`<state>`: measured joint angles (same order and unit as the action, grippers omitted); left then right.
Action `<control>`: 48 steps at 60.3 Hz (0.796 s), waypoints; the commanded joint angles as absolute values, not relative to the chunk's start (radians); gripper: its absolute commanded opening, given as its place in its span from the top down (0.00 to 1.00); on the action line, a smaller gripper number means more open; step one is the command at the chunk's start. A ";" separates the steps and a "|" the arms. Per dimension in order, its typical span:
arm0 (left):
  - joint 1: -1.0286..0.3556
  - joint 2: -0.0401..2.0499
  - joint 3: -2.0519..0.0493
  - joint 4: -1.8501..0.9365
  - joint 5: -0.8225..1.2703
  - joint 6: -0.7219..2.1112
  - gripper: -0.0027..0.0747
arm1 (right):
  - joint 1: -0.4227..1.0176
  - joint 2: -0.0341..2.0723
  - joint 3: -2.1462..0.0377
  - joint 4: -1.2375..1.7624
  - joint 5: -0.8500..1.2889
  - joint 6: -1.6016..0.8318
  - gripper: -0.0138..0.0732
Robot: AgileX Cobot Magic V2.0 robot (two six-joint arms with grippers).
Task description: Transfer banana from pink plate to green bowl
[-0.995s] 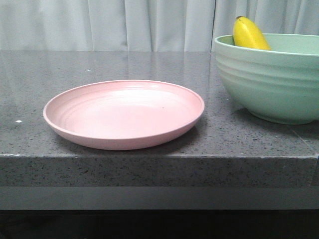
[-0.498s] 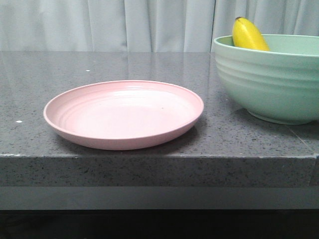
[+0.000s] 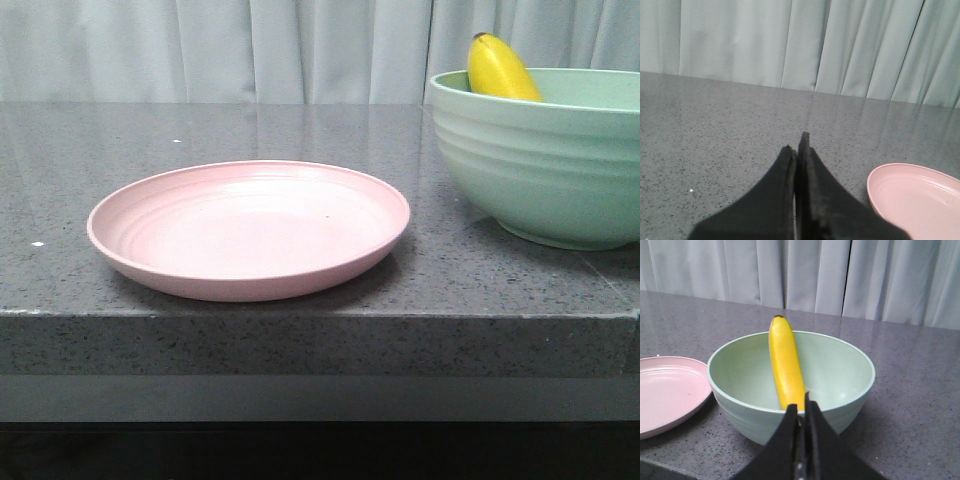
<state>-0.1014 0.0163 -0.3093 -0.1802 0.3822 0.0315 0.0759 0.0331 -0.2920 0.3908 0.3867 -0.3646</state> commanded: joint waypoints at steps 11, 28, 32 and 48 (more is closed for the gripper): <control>-0.099 0.029 -0.337 -0.194 0.297 0.028 0.99 | 0.075 0.044 -0.316 0.404 0.317 -0.376 0.91; -0.099 0.024 -0.315 -0.162 0.299 0.028 0.99 | 0.075 0.044 -0.316 0.404 0.317 -0.376 0.91; -0.098 -0.008 -0.281 -0.130 0.301 0.028 0.99 | 0.074 0.044 -0.316 0.404 0.317 -0.376 0.91; -0.098 -0.025 -0.153 -0.084 0.293 0.028 0.99 | 0.074 0.044 -0.316 0.404 0.324 -0.376 0.91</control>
<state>-0.1008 -0.0040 -0.1515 -0.0871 0.3769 0.0315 0.0759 0.0331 -0.2920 0.3931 0.3888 -0.3646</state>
